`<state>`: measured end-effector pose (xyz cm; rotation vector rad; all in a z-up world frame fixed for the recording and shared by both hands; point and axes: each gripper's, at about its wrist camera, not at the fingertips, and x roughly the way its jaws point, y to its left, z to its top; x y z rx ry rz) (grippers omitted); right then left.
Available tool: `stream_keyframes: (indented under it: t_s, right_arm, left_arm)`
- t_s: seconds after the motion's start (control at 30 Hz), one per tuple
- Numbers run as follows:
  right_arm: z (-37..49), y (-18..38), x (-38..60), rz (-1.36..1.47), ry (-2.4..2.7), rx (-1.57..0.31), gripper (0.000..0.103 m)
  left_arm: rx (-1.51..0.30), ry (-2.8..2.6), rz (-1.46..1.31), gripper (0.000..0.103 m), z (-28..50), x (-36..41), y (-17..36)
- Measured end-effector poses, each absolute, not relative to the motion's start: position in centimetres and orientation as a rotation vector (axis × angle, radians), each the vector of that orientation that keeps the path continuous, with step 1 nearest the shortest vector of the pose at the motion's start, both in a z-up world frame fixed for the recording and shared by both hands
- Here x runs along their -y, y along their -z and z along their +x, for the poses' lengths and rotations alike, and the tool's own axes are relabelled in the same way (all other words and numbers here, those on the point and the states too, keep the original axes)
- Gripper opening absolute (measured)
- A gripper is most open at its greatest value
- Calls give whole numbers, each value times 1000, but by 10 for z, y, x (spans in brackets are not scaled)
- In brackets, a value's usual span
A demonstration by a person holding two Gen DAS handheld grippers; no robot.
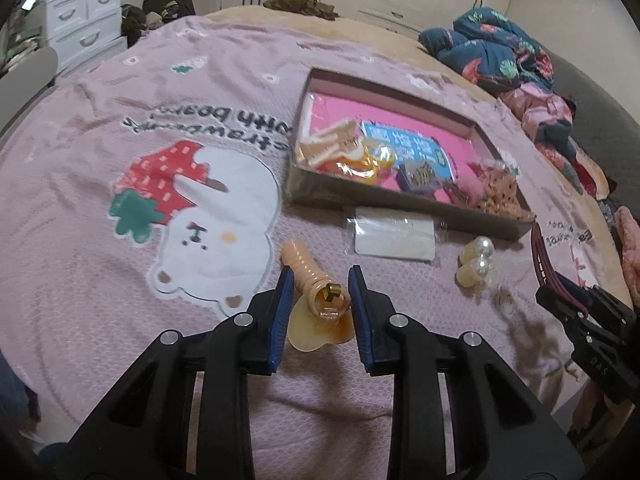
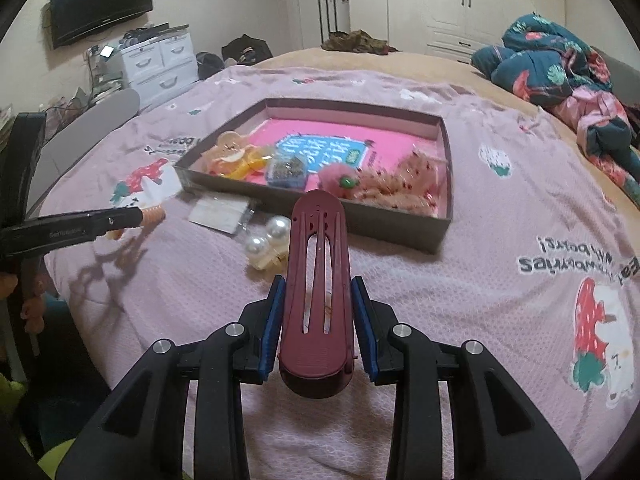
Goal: Organize jewelry
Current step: 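Carry the spiral clip and maroon clip into the box with both tools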
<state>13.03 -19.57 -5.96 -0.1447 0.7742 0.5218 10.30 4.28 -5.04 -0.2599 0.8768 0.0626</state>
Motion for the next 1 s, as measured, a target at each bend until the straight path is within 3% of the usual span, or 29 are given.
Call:
stream_keyframes:
  t_s: [0.13, 0.2, 1.0]
  right_arm:
    - [129, 47, 187, -159, -542, -743, 32]
    - [129, 42, 184, -161, -548, -733, 32]
    - [168, 20, 183, -114, -543, -679, 32]
  left_arm:
    - [-839, -65, -270, 19, 102, -50, 36]
    - [-829, -63, -270, 11, 103, -51, 32]
    - [-762, -1, -230, 10, 151, -32, -17]
